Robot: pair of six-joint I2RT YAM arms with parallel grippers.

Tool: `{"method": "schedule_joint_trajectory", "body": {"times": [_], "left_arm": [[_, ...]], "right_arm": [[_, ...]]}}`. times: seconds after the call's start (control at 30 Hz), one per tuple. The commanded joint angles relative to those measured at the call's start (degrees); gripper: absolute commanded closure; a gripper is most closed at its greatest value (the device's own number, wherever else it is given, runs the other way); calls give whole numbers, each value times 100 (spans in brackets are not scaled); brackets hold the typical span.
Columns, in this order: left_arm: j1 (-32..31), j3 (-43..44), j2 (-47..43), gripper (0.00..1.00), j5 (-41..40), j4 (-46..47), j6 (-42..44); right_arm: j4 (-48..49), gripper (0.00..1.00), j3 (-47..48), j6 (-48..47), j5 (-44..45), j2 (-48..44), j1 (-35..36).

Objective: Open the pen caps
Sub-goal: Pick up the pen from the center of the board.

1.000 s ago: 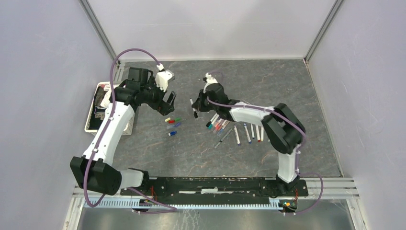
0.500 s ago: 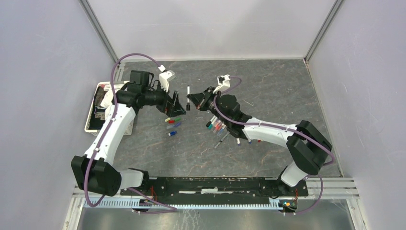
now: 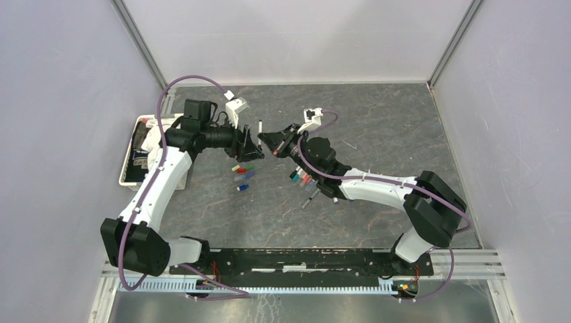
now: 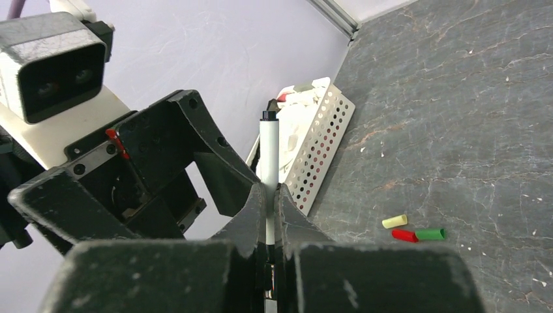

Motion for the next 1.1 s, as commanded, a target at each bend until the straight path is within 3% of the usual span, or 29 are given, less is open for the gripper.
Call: {"method": "schedule_joint_trajectory", "body": {"times": [0.0,0.23,0.43,0.63,0.67,0.77,0.9,1.07], "left_arm": [[-48,-118,51,28,259,256,-194],[-82,-139,167,60,325,296,-199],[-84,-103,237,66,459,341,-261],[-84,-59,281,97,375,224,-35],[-84,-20,282,97,248,124,135],[-84,28,258,98,-230,-161,750],[-84,-165,42,98,-1004,-508,2052],[-129,-776,-472,98,-1996,-900,4247]], "right_arm": [[328,100,225,87,136,-210,45],[351,100,243,125,134,-144,75],[400,100,210,180,145,-98,127],[384,100,52,178,201,-191,134],[336,100,20,156,221,-237,127],[-32,84,28,20,118,-373,33],[-358,63,71,66,-1120,-467,-498],[-1295,54,133,-195,-2627,-656,-1214]]}}
